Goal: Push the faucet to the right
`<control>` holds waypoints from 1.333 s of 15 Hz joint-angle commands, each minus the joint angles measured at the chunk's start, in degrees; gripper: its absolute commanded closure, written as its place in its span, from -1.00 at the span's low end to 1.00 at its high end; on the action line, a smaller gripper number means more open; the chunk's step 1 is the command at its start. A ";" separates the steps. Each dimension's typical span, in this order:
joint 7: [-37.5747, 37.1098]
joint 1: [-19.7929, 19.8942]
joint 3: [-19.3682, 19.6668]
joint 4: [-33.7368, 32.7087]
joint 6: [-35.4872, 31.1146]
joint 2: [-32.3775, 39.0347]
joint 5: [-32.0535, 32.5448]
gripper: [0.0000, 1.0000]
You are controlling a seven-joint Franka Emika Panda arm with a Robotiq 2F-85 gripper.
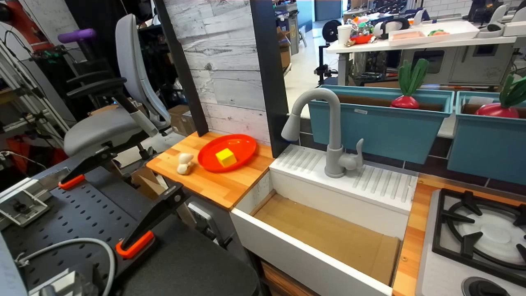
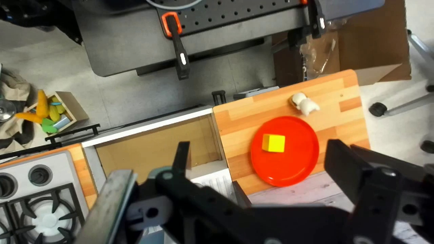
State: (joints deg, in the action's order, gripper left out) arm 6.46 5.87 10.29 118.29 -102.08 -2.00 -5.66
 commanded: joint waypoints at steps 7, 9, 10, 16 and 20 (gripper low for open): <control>0.03 4.66 -0.40 -3.71 -10.44 15.09 -8.86 -1.00; -0.44 4.37 -0.64 -1.28 -13.56 14.43 -7.92 -1.00; -0.45 4.50 -0.65 -1.78 -13.13 14.94 -7.91 -1.00; -2.66 4.11 -0.98 -1.88 -18.07 16.05 -8.98 -1.00; -5.28 3.85 -1.81 -1.79 -24.26 19.59 -8.85 -1.00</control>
State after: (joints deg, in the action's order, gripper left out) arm 3.06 9.59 9.40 116.53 -122.05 15.00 -13.78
